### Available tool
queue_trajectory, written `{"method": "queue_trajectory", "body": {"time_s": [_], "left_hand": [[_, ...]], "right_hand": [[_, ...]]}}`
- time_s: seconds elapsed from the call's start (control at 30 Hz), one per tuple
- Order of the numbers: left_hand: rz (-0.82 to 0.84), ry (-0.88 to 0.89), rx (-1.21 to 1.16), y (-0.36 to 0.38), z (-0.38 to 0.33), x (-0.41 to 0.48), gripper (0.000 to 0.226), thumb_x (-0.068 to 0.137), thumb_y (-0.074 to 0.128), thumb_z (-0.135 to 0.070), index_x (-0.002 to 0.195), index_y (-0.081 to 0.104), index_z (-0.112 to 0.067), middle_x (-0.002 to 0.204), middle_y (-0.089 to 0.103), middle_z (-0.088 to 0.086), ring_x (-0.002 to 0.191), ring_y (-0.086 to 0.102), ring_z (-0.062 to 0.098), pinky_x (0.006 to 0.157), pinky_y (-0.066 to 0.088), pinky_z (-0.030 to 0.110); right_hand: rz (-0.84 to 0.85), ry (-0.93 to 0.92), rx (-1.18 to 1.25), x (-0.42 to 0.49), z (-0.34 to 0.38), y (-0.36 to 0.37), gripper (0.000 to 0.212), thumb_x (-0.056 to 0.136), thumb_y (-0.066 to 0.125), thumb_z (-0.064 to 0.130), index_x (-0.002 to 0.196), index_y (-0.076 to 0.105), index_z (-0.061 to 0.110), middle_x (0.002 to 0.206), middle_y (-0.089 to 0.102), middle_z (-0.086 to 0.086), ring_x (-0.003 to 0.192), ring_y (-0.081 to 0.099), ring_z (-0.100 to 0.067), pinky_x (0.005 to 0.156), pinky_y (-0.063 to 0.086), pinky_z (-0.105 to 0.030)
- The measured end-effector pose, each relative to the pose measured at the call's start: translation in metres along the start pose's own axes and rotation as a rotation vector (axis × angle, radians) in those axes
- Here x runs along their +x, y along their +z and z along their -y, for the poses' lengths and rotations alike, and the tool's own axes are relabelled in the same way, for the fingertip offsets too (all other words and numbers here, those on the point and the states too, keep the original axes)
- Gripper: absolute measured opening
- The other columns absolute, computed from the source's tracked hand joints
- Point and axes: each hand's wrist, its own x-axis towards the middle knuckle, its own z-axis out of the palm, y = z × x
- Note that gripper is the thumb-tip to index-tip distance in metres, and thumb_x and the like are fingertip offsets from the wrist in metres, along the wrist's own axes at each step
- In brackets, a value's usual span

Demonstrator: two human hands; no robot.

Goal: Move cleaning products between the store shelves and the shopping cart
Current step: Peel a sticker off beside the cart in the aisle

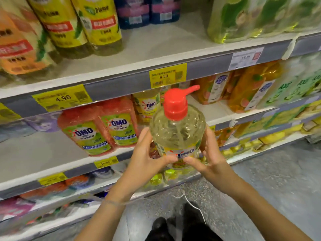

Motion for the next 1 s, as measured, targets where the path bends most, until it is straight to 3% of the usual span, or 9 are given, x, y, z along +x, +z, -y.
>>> {"method": "queue_trajectory", "body": {"time_s": [0.17, 0.3, 0.43, 0.53, 0.6, 0.67, 0.73, 0.83, 1.0], "left_hand": [[-0.084, 0.060, -0.014, 0.021, 0.031, 0.032, 0.070, 0.059, 0.080, -0.039, 0.115, 0.048, -0.067, 0.119, 0.044, -0.037, 0.121, 0.050, 0.003, 0.101, 0.044, 0.028], [-0.144, 0.095, 0.091, 0.034, 0.060, 0.058, 0.064, 0.060, 0.080, -0.040, 0.114, 0.050, -0.057, 0.116, 0.044, -0.036, 0.124, 0.049, 0.015, 0.104, 0.044, 0.041], [-0.171, 0.021, 0.169, 0.043, 0.080, 0.083, 0.066, 0.064, 0.085, -0.030, 0.114, 0.048, -0.052, 0.113, 0.048, -0.028, 0.116, 0.046, 0.007, 0.098, 0.041, 0.022], [-0.175, -0.025, 0.181, 0.045, 0.092, 0.101, 0.043, 0.066, 0.085, -0.028, 0.101, 0.061, -0.028, 0.105, 0.063, -0.010, 0.106, 0.058, 0.012, 0.089, 0.047, 0.030], [-0.183, -0.025, 0.178, 0.046, 0.092, 0.113, 0.036, 0.069, 0.085, -0.020, 0.095, 0.061, -0.025, 0.100, 0.066, -0.005, 0.100, 0.061, 0.013, 0.086, 0.046, 0.025], [-0.216, 0.008, 0.205, 0.048, 0.092, 0.123, 0.051, 0.066, 0.084, -0.028, 0.109, 0.056, -0.023, 0.112, 0.060, 0.001, 0.108, 0.056, 0.016, 0.094, 0.044, 0.024], [-0.231, 0.027, 0.229, 0.048, 0.096, 0.132, 0.066, 0.061, 0.078, -0.044, 0.118, 0.049, -0.030, 0.122, 0.051, 0.002, 0.119, 0.050, 0.019, 0.103, 0.042, 0.033], [-0.254, -0.023, 0.223, 0.052, 0.111, 0.138, 0.070, 0.058, 0.075, -0.053, 0.119, 0.050, -0.032, 0.125, 0.050, 0.003, 0.123, 0.049, 0.023, 0.104, 0.042, 0.047], [-0.290, -0.137, 0.210, 0.061, 0.124, 0.151, 0.079, 0.053, 0.078, -0.057, 0.122, 0.051, -0.030, 0.131, 0.054, 0.005, 0.126, 0.051, 0.026, 0.103, 0.043, 0.050]], "right_hand": [[0.037, -0.055, -0.061, 0.038, -0.039, -0.016, 0.079, 0.090, 0.061, 0.000, 0.148, 0.015, 0.027, 0.150, 0.035, 0.006, 0.141, 0.035, -0.012, 0.113, 0.034, -0.028], [0.046, -0.093, -0.081, 0.070, -0.070, -0.030, 0.074, 0.091, 0.061, 0.016, 0.147, 0.014, 0.021, 0.152, 0.032, -0.003, 0.142, 0.033, -0.018, 0.113, 0.034, -0.052], [0.044, -0.154, -0.137, 0.100, -0.093, -0.039, 0.082, 0.091, 0.060, 0.011, 0.152, 0.006, 0.011, 0.154, 0.029, -0.006, 0.144, 0.030, -0.018, 0.114, 0.032, -0.054], [0.047, -0.190, -0.130, 0.119, -0.104, -0.045, 0.080, 0.091, 0.061, 0.002, 0.149, 0.010, 0.022, 0.150, 0.033, 0.002, 0.141, 0.033, -0.012, 0.117, 0.030, -0.047], [0.044, -0.200, -0.107, 0.131, -0.107, -0.047, 0.077, 0.091, 0.061, -0.001, 0.148, 0.013, 0.019, 0.148, 0.034, -0.001, 0.140, 0.034, -0.011, 0.118, 0.029, -0.042], [0.041, -0.198, -0.089, 0.142, -0.111, -0.049, 0.079, 0.090, 0.061, -0.003, 0.149, 0.011, 0.013, 0.150, 0.031, -0.002, 0.141, 0.031, -0.008, 0.118, 0.027, -0.031], [0.043, -0.193, -0.084, 0.150, -0.115, -0.050, 0.082, 0.090, 0.061, -0.004, 0.149, 0.007, 0.014, 0.151, 0.026, 0.000, 0.141, 0.027, -0.004, 0.117, 0.025, -0.022], [0.075, -0.182, -0.096, 0.158, -0.125, -0.054, 0.084, 0.090, 0.062, -0.002, 0.151, 0.006, 0.008, 0.153, 0.024, -0.002, 0.141, 0.026, -0.005, 0.116, 0.025, -0.021], [0.070, -0.117, -0.045, 0.168, -0.133, -0.058, 0.084, 0.088, 0.063, 0.003, 0.151, 0.009, 0.012, 0.153, 0.030, -0.010, 0.142, 0.033, -0.018, 0.115, 0.032, -0.030]]}}
